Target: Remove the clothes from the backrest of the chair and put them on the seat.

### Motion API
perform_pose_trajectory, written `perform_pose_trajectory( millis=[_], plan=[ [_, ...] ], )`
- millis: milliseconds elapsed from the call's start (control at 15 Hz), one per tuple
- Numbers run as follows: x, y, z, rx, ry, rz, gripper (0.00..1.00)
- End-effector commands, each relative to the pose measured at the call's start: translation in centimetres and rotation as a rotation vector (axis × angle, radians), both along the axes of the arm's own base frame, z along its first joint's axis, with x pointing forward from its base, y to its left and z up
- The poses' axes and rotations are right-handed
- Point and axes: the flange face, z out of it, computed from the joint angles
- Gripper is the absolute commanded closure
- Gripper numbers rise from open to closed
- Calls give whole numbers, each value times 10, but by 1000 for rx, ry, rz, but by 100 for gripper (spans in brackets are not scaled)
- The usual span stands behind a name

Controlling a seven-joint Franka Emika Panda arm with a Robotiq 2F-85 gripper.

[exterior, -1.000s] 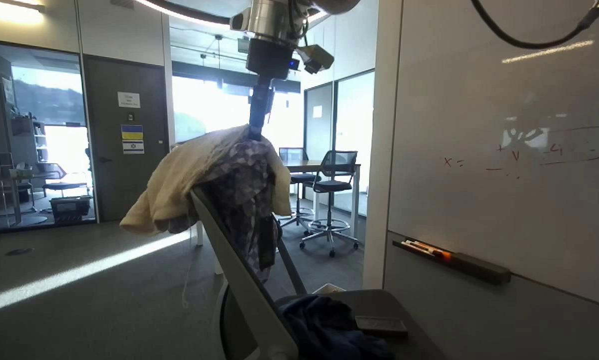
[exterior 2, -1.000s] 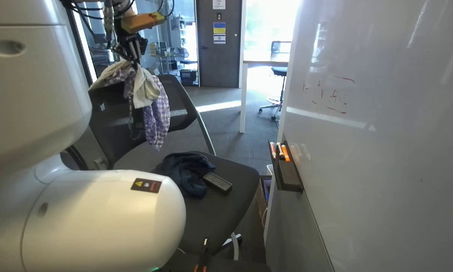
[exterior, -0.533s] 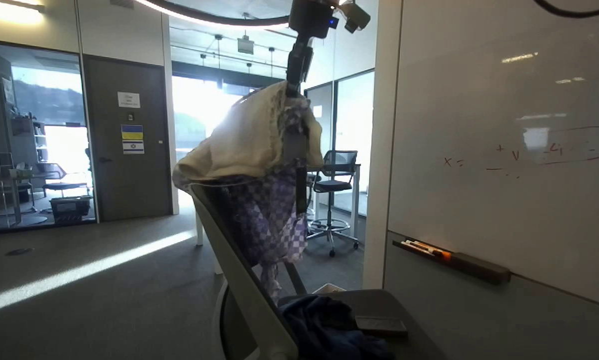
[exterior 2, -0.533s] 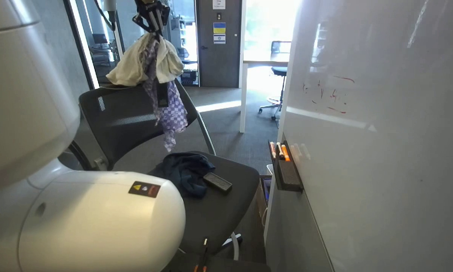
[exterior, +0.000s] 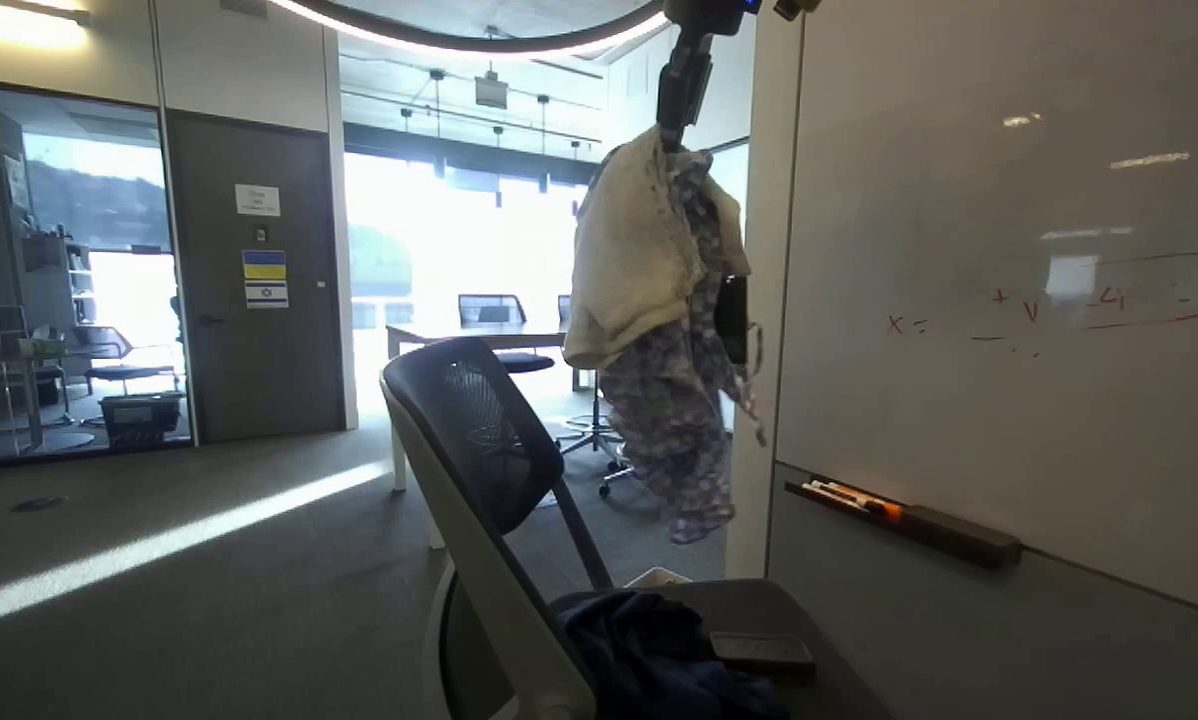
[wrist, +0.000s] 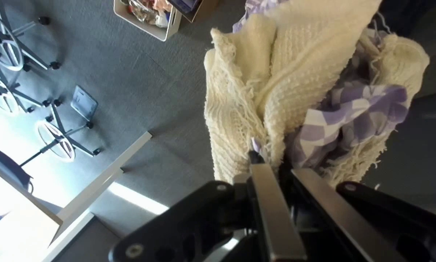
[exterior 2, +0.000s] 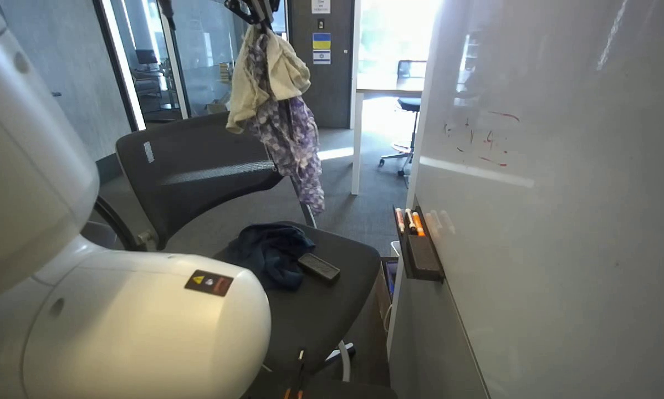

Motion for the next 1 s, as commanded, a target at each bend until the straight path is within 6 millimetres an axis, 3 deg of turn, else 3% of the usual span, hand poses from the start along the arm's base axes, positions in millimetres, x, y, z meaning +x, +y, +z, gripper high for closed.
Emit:
perform_pose_trajectory(
  millis=[0, 200, 733, 933],
  plan=[
    [-29, -9, -1, -1, 45, -3, 97],
    [-29, -1, -34, 6, 106, 30, 97],
    [-13, 37, -171, -7, 340, 87, 95],
    [-2, 56, -214, 6, 379, 143, 95]
  ],
)
